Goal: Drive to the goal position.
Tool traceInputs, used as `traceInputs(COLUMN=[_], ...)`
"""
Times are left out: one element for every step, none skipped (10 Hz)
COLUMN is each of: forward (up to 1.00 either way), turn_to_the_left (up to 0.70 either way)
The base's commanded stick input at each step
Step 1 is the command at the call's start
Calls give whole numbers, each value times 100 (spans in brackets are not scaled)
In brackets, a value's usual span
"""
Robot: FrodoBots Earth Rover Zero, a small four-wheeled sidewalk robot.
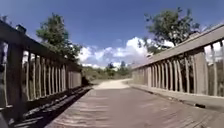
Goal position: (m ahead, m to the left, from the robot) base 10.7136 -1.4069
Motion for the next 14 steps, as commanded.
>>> traceInputs(forward=[45,45,45,45,45,45,45,45,45,45,45,45,45,45], turn_to_the_left=[2,2,2,2,2,2,2,2,2,2,2,2,2,2])
